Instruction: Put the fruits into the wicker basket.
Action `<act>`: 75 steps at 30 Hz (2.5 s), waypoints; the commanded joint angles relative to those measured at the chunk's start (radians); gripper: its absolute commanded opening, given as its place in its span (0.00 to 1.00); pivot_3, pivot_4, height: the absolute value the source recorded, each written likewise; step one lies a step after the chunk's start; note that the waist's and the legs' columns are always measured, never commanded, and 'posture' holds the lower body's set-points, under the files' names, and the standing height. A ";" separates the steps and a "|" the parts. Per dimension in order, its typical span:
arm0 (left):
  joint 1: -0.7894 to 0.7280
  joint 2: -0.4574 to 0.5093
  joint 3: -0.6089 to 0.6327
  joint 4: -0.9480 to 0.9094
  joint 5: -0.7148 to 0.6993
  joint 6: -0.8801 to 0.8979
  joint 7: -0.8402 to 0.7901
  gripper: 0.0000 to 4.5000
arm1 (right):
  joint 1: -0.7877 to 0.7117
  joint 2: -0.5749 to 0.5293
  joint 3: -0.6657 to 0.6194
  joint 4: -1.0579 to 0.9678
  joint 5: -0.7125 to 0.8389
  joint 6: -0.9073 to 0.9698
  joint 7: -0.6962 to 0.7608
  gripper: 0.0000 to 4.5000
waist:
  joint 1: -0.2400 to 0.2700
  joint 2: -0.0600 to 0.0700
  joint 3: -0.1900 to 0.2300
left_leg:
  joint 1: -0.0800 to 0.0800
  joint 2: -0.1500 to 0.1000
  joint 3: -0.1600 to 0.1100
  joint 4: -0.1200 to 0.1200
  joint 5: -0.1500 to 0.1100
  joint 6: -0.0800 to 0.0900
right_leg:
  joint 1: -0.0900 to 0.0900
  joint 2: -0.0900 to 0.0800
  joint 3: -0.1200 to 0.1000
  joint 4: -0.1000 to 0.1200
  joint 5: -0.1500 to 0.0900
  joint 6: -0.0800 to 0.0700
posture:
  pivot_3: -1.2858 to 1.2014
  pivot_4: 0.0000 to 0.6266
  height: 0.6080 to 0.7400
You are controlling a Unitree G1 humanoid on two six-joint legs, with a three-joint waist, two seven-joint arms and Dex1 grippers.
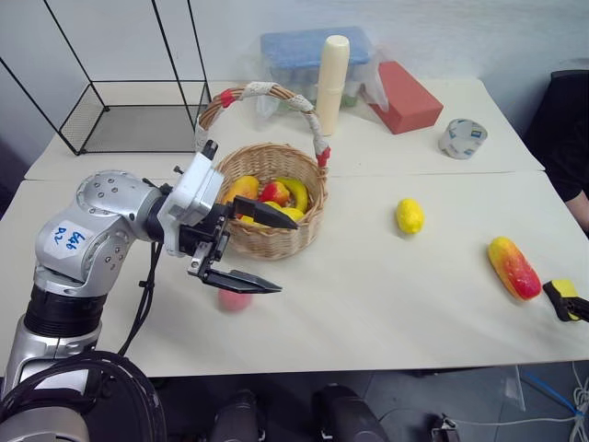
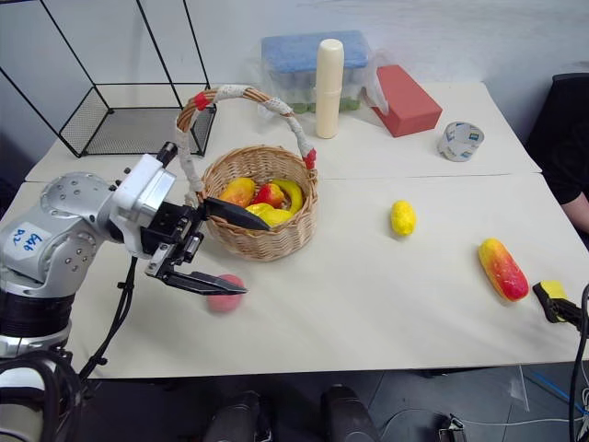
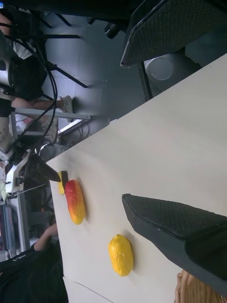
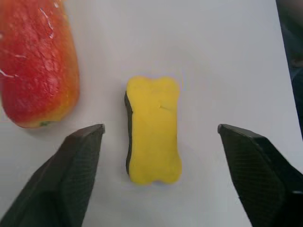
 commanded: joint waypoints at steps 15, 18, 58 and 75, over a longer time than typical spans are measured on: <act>0.360 0.203 0.084 0.062 0.200 -0.209 -0.005 1.00 | -0.230 -0.138 0.022 -0.773 0.822 0.226 0.308 0.99 | 0.010 0.002 0.001 | -0.001 -0.001 -0.007 -0.010 0.002 -0.001 | 0.000 -0.001 0.000 -0.006 0.000 0.000 | 0.52 0.24 1.00; 0.376 0.153 0.040 0.077 0.270 -0.257 0.060 1.00 | -0.278 -0.134 0.073 -0.819 0.889 0.211 0.254 0.99 | 0.014 0.001 0.001 | -0.002 -0.002 -0.007 -0.010 0.001 0.000 | 0.000 -0.002 -0.001 -0.007 0.001 0.001 | 0.52 0.24 1.00; -0.207 -0.110 -0.133 0.208 0.345 0.181 0.582 0.64 | -0.210 -0.113 0.058 -0.874 0.978 0.119 -0.047 1.00 | 0.018 0.000 0.001 | -0.005 -0.002 -0.012 -0.006 0.002 0.000 | 0.000 -0.001 -0.004 -0.005 0.001 0.002 | 0.52 0.24 1.00; -0.070 -0.044 0.093 0.075 0.073 -0.004 0.176 1.00 | 0.261 0.048 -0.337 -0.809 0.817 0.115 0.026 1.00 | 0.026 -0.001 0.001 | -0.005 -0.003 -0.012 -0.005 0.003 -0.001 | 0.001 -0.001 -0.004 -0.005 0.001 0.002 | 0.52 0.24 1.00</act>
